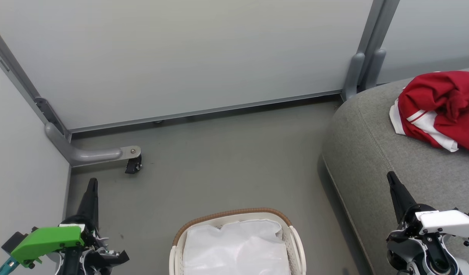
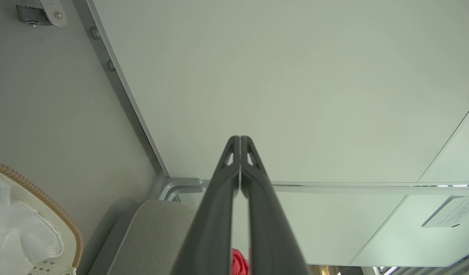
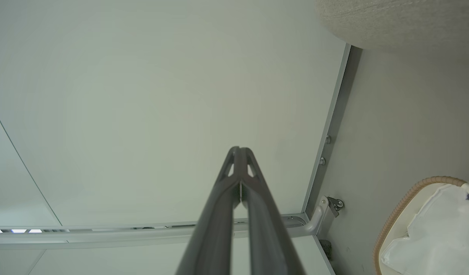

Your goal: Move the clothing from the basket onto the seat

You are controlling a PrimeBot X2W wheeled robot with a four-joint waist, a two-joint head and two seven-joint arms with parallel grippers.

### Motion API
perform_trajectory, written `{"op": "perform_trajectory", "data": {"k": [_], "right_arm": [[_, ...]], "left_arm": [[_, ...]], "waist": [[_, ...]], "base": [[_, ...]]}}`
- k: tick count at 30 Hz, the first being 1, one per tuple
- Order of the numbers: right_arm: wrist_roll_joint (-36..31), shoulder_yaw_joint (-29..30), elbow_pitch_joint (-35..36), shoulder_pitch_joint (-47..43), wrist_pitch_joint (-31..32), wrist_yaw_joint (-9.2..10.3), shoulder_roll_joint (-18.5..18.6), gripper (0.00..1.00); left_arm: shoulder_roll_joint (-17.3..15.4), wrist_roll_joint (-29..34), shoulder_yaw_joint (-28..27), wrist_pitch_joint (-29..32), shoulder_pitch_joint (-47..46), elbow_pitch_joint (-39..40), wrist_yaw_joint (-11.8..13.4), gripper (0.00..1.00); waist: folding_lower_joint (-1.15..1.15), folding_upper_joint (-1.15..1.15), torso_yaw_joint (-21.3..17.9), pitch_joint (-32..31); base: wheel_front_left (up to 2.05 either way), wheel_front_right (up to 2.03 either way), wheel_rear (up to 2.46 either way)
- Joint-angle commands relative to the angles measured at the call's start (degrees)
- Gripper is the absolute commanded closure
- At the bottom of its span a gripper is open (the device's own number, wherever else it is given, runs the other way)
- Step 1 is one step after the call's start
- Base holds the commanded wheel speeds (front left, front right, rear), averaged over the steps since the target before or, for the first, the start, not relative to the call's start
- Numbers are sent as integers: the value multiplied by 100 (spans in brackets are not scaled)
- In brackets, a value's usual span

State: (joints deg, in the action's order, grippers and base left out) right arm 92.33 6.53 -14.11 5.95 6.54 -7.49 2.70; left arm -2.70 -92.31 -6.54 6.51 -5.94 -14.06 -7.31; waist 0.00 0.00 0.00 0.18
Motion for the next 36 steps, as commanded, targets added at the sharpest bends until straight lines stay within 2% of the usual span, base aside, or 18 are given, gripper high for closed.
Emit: {"op": "perform_trajectory", "data": {"k": [1,36], "right_arm": [[17,12,25,48,20,0,34,100],[18,11,24,47,18,0,34,100]], "left_arm": [[-33,-19,-14,25,-58,9,-36,100],[-32,-20,-13,24,-57,11,-36,100]], "waist": [[0,0,0,0],[0,0,0,0]], "base": [[0,0,0],[0,0,0]]}}
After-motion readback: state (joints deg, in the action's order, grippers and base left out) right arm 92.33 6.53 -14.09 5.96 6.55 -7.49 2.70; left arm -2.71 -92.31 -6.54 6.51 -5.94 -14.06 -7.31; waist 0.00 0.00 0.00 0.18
